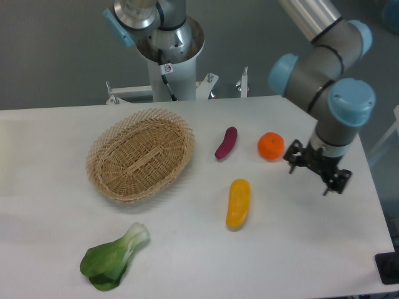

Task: Pick up the sweet potato from the table
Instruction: 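Move the gripper over the purple sweet potato beside the orange, then lower the gripper onto the sweet potato and close on it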

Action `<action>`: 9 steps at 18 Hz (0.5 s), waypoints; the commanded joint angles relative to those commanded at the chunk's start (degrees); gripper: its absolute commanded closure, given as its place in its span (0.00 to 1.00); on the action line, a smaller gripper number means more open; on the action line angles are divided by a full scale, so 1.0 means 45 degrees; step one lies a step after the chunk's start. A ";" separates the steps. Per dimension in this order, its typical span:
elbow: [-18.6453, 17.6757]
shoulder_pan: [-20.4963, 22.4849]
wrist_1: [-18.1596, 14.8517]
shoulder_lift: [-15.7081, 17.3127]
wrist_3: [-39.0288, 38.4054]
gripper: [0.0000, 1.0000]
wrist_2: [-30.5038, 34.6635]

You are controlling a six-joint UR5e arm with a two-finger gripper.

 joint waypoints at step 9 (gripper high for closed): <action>-0.3051 -0.0567 0.0020 0.1057 -0.0078 0.00 0.0000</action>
